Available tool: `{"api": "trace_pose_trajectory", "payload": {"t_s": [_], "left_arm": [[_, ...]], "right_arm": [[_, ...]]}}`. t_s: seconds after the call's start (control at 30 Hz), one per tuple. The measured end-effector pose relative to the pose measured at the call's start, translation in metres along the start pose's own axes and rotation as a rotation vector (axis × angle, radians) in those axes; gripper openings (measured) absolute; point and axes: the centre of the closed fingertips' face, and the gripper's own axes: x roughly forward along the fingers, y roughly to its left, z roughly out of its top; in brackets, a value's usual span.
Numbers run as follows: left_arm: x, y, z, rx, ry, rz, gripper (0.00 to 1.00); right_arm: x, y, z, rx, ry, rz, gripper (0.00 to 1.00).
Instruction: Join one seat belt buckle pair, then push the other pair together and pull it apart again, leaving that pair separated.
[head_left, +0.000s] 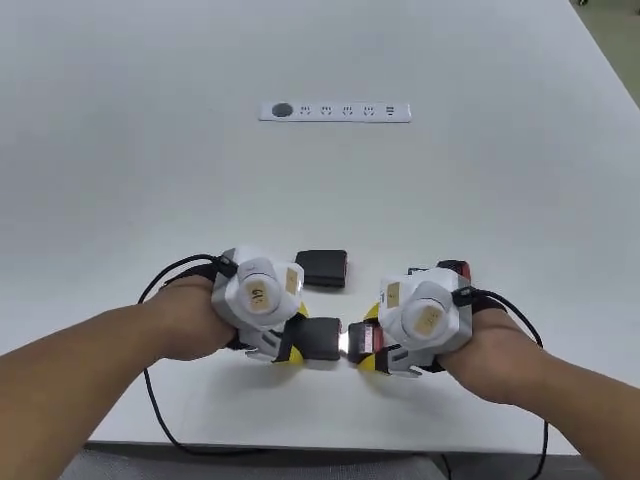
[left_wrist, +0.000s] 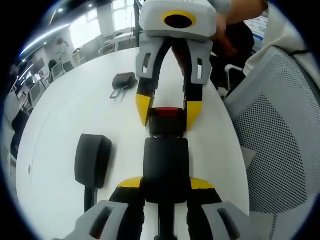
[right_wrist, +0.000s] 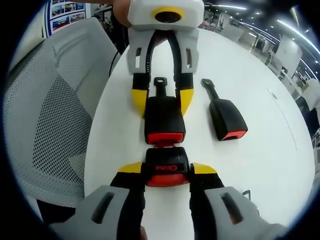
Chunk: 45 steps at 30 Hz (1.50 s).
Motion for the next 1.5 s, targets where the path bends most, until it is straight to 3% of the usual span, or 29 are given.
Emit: {"api": "trace_pose_trajectory", "payload": {"t_s": [0.2, 0.37, 0.47, 0.63, 0.77, 0.93, 1.3, 1.5], "left_arm": [[-0.001, -0.002, 0.002, -0.018, -0.001, -0.006, 0.33], [-0.001, 0.0, -0.001, -0.04, 0.024, -0.004, 0.35], [-0.005, -0.003, 0.002, -0.081, 0.002, -0.017, 0.4], [-0.014, 0.003, 0.003, -0.076, -0.017, 0.016, 0.39], [-0.023, 0.004, 0.007, -0.047, -0.022, 0.011, 0.39], [-0.033, 0.025, 0.015, -0.046, -0.04, 0.058, 0.38], [-0.036, 0.076, 0.035, -0.026, -0.057, 0.135, 0.39], [-0.034, 0.094, 0.04, -0.015, -0.051, 0.146, 0.4]], "right_arm": [[-0.001, 0.001, 0.0, -0.027, 0.0, 0.021, 0.34], [-0.003, 0.001, -0.002, 0.011, 0.011, 0.015, 0.35], [-0.005, 0.002, 0.0, 0.038, 0.003, 0.008, 0.36], [-0.017, -0.004, 0.009, 0.05, -0.034, -0.016, 0.37], [-0.028, -0.009, 0.012, 0.031, -0.045, -0.029, 0.37], [-0.041, -0.024, 0.004, 0.021, -0.043, -0.054, 0.37], [-0.068, -0.068, -0.027, 0.029, -0.019, -0.106, 0.38], [-0.077, -0.094, -0.049, 0.041, 0.007, -0.131, 0.4]]}}
